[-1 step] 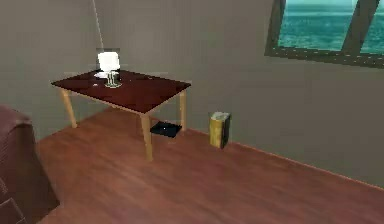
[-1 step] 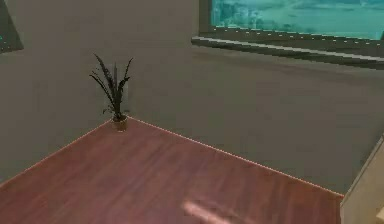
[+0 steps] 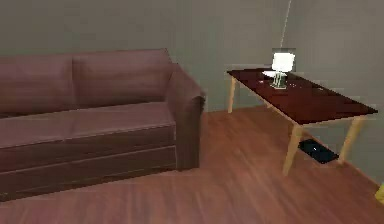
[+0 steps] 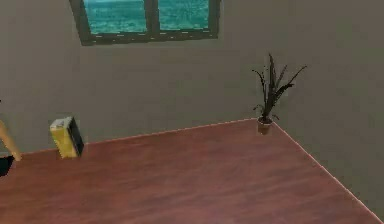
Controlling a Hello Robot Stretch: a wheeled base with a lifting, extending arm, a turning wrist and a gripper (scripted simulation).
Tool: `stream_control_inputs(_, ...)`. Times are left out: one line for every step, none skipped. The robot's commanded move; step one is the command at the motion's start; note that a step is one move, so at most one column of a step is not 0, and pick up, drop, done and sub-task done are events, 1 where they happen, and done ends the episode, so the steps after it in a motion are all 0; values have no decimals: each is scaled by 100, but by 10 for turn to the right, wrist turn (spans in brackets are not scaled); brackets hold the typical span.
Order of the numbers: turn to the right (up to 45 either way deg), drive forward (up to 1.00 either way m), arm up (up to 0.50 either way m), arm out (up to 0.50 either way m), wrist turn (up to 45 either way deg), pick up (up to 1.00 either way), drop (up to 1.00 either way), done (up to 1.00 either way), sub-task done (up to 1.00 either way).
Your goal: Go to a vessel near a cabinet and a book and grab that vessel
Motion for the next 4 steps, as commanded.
stream_control_inputs(-450, 0, 0, 0, 0, 0, 0, 0, 0)
stream_control_inputs(-360, 0, 0, 0, 0, 0, 0, 0, 0)
stream_control_inputs(0, 100, 0, 0, 0, 0, 0, 0, 0)
stream_control_inputs(-30, 0, 0, 0, 0, 0, 0, 0, 0)
